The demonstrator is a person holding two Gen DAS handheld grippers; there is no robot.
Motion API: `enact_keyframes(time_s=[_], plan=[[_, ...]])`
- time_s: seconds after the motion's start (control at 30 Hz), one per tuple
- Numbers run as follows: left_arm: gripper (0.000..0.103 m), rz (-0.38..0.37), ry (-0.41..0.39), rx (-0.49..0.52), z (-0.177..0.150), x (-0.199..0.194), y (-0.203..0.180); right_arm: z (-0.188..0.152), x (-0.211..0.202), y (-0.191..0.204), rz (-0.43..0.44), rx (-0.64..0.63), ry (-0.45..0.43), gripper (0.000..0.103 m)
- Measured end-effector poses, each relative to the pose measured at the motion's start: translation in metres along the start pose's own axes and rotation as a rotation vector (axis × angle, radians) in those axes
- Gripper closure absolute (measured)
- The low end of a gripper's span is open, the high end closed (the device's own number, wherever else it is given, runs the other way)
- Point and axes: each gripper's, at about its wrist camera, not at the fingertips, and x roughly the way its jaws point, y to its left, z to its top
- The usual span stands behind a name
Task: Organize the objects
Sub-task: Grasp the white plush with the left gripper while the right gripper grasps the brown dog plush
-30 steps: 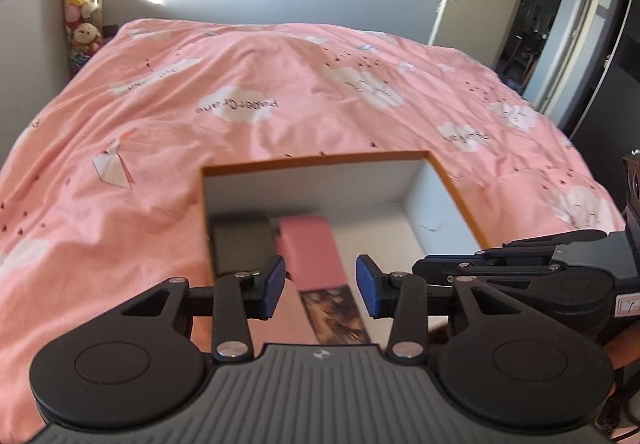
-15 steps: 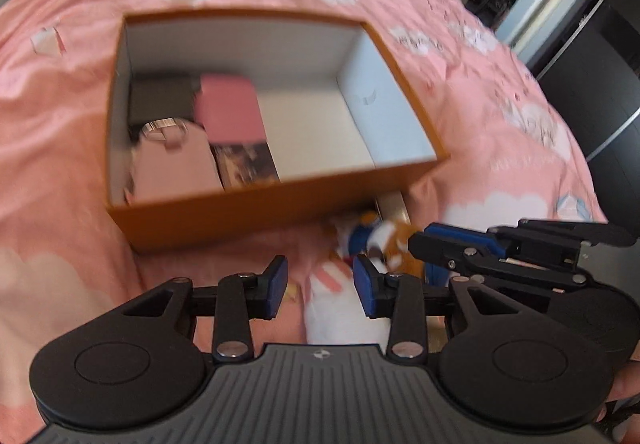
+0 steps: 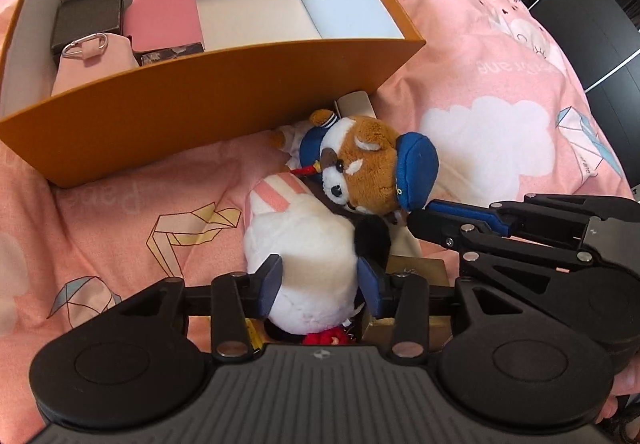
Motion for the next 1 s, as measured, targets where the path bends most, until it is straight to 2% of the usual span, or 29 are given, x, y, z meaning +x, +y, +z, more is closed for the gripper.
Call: enact_keyframes(time_s=[0.3, 0.4, 0.5, 0.6, 0.7, 0.8, 0.87, 1.0], plan=[[0.035, 0.014, 0.026, 0.043, 0.003, 0.008, -0.007, -0.001, 0.006, -0.016, -0.034, 0.072, 0.031, 0.091], [0.024, 0.021, 0.042, 0.087, 0.003, 0.012, -0.014, -0.001, 0.009, -0.021, -0.027, 0.094, 0.044, 0.091], [0.019, 0.049, 0.047, 0.132, 0.002, 0.015, -0.022, 0.000, 0.008, -0.023, -0.031, 0.101, 0.042, 0.091], [0.018, 0.071, 0.048, 0.137, 0.003, 0.019, -0.023, 0.001, 0.006, -0.023, -0.038, 0.098, 0.032, 0.091], [0.018, 0.099, 0.051, 0.130, 0.004, 0.025, -0.022, 0.001, 0.005, -0.024, -0.042, 0.092, 0.026, 0.085], [0.019, 0.124, 0.056, 0.107, 0.005, 0.030, -0.016, 0.002, 0.004, -0.022, -0.042, 0.085, 0.021, 0.084], [0.024, 0.138, 0.065, 0.086, 0.005, 0.032, -0.012, 0.003, 0.003, -0.022, -0.043, 0.079, 0.014, 0.084], [0.031, 0.120, 0.049, 0.066, 0.003, 0.024, -0.006, 0.006, -0.001, -0.020, -0.052, 0.059, -0.005, 0.081]])
